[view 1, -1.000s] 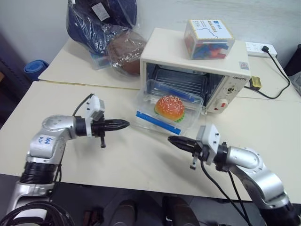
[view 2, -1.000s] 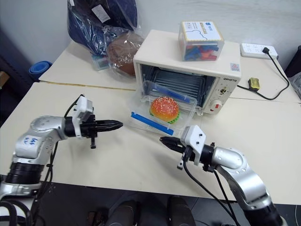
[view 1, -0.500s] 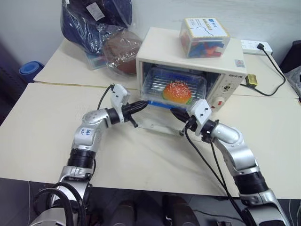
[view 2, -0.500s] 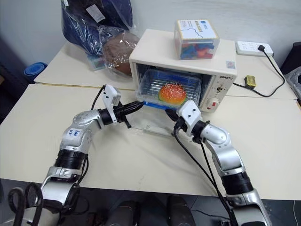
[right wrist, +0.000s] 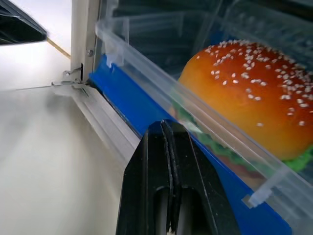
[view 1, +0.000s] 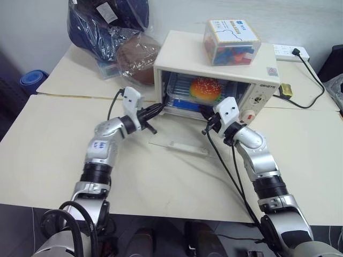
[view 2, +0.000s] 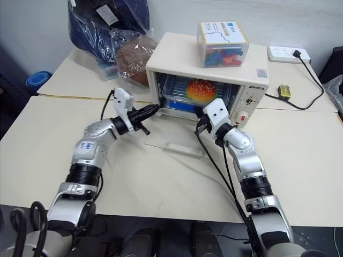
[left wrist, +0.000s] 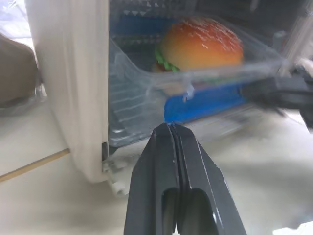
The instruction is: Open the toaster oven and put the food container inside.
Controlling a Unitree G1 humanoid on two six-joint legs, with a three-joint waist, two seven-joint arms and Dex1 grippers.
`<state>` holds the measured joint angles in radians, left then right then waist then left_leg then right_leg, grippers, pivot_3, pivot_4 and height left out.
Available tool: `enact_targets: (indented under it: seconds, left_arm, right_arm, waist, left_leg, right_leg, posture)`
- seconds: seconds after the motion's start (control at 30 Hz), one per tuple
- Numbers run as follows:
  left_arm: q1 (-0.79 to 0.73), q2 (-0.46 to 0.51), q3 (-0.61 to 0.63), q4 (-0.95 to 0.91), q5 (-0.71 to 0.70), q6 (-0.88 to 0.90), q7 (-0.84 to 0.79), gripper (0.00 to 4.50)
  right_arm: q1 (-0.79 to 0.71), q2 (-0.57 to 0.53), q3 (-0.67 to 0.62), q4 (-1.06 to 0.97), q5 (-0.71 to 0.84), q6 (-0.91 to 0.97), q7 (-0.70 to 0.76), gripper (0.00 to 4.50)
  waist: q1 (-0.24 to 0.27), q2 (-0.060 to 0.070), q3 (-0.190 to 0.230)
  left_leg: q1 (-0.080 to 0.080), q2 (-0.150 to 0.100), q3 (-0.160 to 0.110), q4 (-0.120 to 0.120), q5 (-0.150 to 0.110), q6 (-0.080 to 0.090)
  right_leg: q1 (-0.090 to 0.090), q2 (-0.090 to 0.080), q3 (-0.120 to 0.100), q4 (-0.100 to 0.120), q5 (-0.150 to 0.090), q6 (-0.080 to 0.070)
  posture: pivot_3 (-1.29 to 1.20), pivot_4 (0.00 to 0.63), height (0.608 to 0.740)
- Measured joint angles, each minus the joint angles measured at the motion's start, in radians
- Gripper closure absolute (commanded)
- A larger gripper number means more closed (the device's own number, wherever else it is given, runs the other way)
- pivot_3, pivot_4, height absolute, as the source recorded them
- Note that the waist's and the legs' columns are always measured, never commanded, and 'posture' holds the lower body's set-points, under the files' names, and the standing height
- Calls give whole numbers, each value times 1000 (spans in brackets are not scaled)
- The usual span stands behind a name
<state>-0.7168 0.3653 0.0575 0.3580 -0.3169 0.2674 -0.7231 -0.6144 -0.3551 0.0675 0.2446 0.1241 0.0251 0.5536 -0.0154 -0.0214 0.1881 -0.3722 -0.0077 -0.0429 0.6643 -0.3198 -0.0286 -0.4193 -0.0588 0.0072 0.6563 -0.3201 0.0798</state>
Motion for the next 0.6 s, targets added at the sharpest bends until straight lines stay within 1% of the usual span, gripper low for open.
enact_targets:
  seconds: [0.1,0.17,0.23,0.3,0.37,0.4,0.5,0.53,0.57,0.6]
  left_arm:
    - [81,151,27,-107,-75,56,-165,3891]
    - [157,253,55,-196,-127,82,-277,3269]
    - [244,349,87,-275,-159,78,-385,2657]
    - [298,394,107,-316,-179,75,-452,2055]
    - [340,427,119,-348,-203,77,-507,1467]
    - [361,443,128,-351,-207,56,-542,1097]
    - [381,473,142,-354,-212,-6,-627,141]
    - [380,472,144,-358,-215,-30,-645,17]
    - [379,466,147,-360,-222,-49,-659,17]
    - [375,440,155,-361,-240,-70,-672,17]
  right_arm:
    - [95,-79,-32,-196,107,101,101,4500]
    - [178,-156,-77,-303,177,160,163,4500]
    - [267,-235,-136,-360,221,196,214,4500]
    - [320,-280,-175,-362,237,208,249,4500]
    - [359,-324,-193,-347,234,183,288,4500]
    - [379,-354,-202,-313,222,143,314,4500]
    - [442,-427,-234,-119,168,-15,391,4500]
    - [456,-440,-233,-46,148,-75,422,4500]
    - [464,-441,-230,2,134,-116,447,4500]
    - [468,-441,-220,41,124,-147,474,4500]
  waist:
    - [-9,0,0]
    - [-10,0,0]
    - [-9,1,0]
    - [-8,1,1]
    - [-8,1,1]
    - [-8,1,1]
    - [-1,1,1]
    - [1,1,1]
    - [1,1,1]
    - [1,2,0]
  left_leg:
    - [-2,0,-2,-1,0,0]
    - [-2,0,-2,-2,-1,0]
    - [-1,0,-2,-1,-1,1]
    - [4,0,-2,-1,-3,5]
    - [5,0,-3,-1,-4,8]
    - [6,0,-3,-1,-4,8]
    - [5,0,-2,-1,-4,9]
    - [5,0,-1,-1,-5,9]
    - [5,0,-1,-1,-5,9]
    - [5,0,0,-1,-5,9]
  right_leg:
    - [0,0,0,-2,0,0]
    - [0,-1,0,-3,0,0]
    - [2,-1,0,-5,0,0]
    - [7,-1,-1,-10,0,0]
    - [8,-1,-1,-10,0,-1]
    - [9,-1,0,-10,0,-1]
    - [8,-1,-1,-11,0,-1]
    - [8,-1,-1,-11,0,-1]
    - [8,-1,-1,-11,0,-1]
    - [8,-1,0,-11,0,0]
  posture:
    - [0,150,740]
    - [0,150,740]
    - [0,150,740]
    - [0,150,740]
    - [0,150,740]
    - [0,150,740]
    - [0,150,740]
    - [0,150,740]
    - [0,150,740]
    - [0,150,740]
